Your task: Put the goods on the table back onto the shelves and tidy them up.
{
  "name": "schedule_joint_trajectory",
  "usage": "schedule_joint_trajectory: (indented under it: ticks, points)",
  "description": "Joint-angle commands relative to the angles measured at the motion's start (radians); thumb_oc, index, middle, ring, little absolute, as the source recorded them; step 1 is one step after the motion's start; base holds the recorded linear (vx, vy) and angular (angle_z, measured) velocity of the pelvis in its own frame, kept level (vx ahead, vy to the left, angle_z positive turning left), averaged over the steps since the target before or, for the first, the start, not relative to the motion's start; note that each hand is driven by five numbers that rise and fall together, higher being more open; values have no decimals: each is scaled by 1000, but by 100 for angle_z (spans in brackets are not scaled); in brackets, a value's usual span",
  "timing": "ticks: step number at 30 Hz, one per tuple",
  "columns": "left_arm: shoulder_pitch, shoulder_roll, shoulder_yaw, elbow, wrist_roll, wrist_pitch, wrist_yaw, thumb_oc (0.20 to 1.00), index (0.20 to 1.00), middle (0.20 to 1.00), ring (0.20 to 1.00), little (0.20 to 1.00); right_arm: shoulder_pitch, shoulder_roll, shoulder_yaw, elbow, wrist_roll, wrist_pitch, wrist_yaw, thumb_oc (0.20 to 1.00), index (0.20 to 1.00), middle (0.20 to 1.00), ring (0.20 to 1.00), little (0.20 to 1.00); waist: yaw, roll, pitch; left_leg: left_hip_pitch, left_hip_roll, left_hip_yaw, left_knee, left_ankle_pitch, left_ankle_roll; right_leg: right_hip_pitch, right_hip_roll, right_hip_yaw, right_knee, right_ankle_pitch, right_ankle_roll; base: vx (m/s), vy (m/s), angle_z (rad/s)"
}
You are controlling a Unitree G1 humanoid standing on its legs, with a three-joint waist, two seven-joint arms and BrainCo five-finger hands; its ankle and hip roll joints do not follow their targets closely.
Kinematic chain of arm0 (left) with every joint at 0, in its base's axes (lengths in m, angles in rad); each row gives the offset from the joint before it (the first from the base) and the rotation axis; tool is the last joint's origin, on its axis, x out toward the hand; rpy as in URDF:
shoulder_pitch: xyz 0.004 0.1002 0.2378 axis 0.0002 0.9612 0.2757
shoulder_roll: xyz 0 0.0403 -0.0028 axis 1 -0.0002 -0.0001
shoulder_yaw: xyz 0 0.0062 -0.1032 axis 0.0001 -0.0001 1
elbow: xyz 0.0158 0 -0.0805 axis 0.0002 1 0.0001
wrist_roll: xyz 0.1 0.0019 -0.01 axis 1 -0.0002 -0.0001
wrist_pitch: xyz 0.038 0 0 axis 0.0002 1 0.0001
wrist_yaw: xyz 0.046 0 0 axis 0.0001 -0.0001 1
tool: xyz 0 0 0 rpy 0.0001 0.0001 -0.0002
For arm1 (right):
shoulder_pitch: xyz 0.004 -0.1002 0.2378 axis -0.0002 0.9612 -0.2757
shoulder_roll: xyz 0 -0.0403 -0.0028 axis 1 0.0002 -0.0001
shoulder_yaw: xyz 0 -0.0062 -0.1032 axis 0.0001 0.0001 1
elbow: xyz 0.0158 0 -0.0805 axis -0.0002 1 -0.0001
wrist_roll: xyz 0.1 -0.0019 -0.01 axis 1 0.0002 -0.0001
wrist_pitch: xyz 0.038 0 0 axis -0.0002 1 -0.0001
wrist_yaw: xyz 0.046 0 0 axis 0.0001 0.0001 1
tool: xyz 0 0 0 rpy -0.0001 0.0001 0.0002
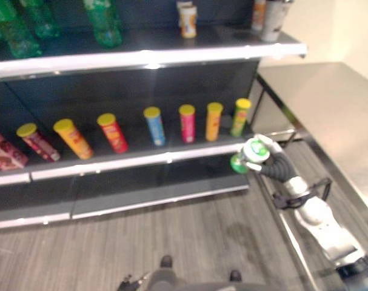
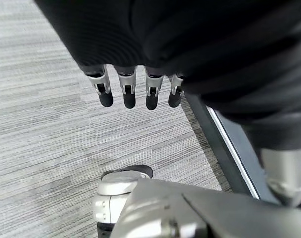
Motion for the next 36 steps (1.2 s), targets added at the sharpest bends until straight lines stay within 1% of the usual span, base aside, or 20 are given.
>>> schedule_joint_trajectory:
  ticks: [1,3,4,5,6,8,9,10,12,13,14,16,17,18,20,21,23,26,34,36]
  points:
    - [-8,30,-6,18,-29,-13,23,1000,1000,1000,1000,1000,-93,15,-40,-42,42,-46,-37,200,200,200,200,200,30,-40,-16,-153,56,-109,-171,150,-45,155,40,56,-58,-37,-15,187,361,-2]
    - [-12,34,-5,23,-23,-15,28,1000,1000,1000,1000,1000,-101,20,-28,-41,43,-45,-30,200,200,200,200,200,40,-31,-22,-142,64,-135,-167,167,-56,170,19,80,-43,-45,-1,226,548,-42]
    - [-16,28,-28,47,26,-12,17,1000,1000,1000,1000,1000,-102,17,-21,-48,35,-44,-3,200,200,200,200,200,35,-14,-46,-112,76,-148,-143,168,-56,164,-8,103,-30,-33,24,306,1071,-84]
    - [-37,44,-82,51,101,-14,-3,1000,1000,1000,1000,1000,-69,34,-23,-43,15,-30,27,200,200,200,200,200,15,-31,-62,-100,32,-125,-81,159,-33,130,-78,131,47,51,51,236,918,-81]
    - [-37,45,-82,51,101,-14,-3,1000,1000,1000,1000,1000,-68,35,-24,-43,15,-30,27,200,200,200,200,200,17,-33,-63,-101,31,-122,-79,158,-32,127,-80,133,48,51,52,156,731,-64]
    - [-37,71,-113,19,125,-16,-28,1000,1000,1000,1000,1000,-50,48,-28,-44,14,-25,34,200,200,200,200,200,5,-38,-62,-69,0,-103,-75,141,-4,93,-106,136,124,120,49,42,382,-19]
    - [-36,81,-121,13,134,-19,-39,1000,1000,1000,1000,1000,-49,56,-31,-34,7,-22,34,200,200,200,200,200,-3,-38,-57,-55,-17,-96,-76,131,16,75,-122,130,170,170,45,54,569,-2]
    - [-29,90,-107,27,116,-11,-56,1000,1000,1000,1000,1000,-60,84,-22,-17,-5,-14,30,200,200,200,200,200,-10,-36,-42,-7,-41,-76,-82,102,48,40,-171,96,268,239,27,44,454,-8]
    - [-29,91,-105,27,116,-11,-56,1000,1000,1000,1000,1000,-61,85,-21,-17,-6,-14,30,200,200,200,200,200,-9,-38,-40,-4,-42,-74,-82,102,49,41,-172,99,271,238,28,25,246,-9]
    - [-23,94,-72,61,89,3,-58,1000,1000,1000,1000,1000,-75,112,-3,-11,-8,-12,30,200,200,200,200,200,-10,-36,-21,37,-37,-56,-88,94,63,9,-221,39,329,300,17,31,290,-15]
    - [-14,91,-53,82,82,12,-60,1000,1000,1000,1000,1000,-73,124,3,-12,-9,-11,36,200,200,200,200,200,-12,-34,-19,63,-32,-42,-102,88,67,-12,-223,9,345,301,17,64,360,-17]
    - [-7,89,-43,97,88,15,-67,1000,1000,1000,1000,1000,-56,119,-1,-23,-8,-20,36,200,200,200,200,200,-23,-40,-19,97,-49,-48,-132,83,71,-45,-125,3,324,197,0,132,197,-29]
    - [-7,85,-43,94,89,10,-77,1000,1000,1000,1000,1000,-41,101,-20,-29,-2,-23,31,200,200,200,200,200,-33,-51,-18,98,-78,-69,-143,87,72,-60,1,18,217,91,0,132,107,-38]
    - [-6,85,-43,94,89,10,-77,1000,1000,1000,1000,1000,-40,100,-20,-29,-2,-23,31,200,200,200,200,200,-34,-51,-17,102,-77,-70,-144,85,71,-54,2,16,214,89,-1,120,66,-18]
    - [-7,79,-47,96,88,9,-81,1000,1000,1000,1000,1000,-40,87,-36,-25,7,-25,17,200,200,200,200,200,-37,-67,-13,123,-111,-70,-155,76,72,-54,58,7,58,103,10,104,37,35]
    - [-11,70,-47,107,97,6,-81,1000,1000,1000,1000,1000,-28,84,-57,-20,7,-32,7,200,200,200,200,200,-49,-77,-21,134,-131,-80,-161,68,74,-63,95,48,-7,123,19,108,28,45]
    - [-13,64,-42,108,97,4,-79,1000,1000,1000,1000,1000,-7,83,-78,-30,4,-35,-1,200,200,200,200,200,-49,-84,-27,142,-143,-82,-157,57,78,-49,104,88,-26,142,15,102,-16,38]
    - [4,33,-49,104,109,6,-72,1000,1000,1000,1000,1000,18,65,-102,-80,-4,-43,-2,200,200,200,200,200,-47,-80,-52,155,-135,-74,-145,27,76,0,96,92,-100,164,8,122,-54,19]
    - [5,31,-58,103,123,18,-79,1000,1000,1000,1000,1000,8,39,-135,-207,21,-76,-1,200,200,200,200,200,-57,-75,-82,189,-106,-73,-146,7,68,51,111,91,-148,157,0,82,-50,6]
    - [4,26,-67,102,130,19,-78,1000,1000,1000,1000,1000,-27,30,-136,-243,96,-90,9,200,200,200,200,200,-61,-77,-91,199,-96,-69,-155,8,62,55,115,94,-150,152,-2,43,-26,-2]
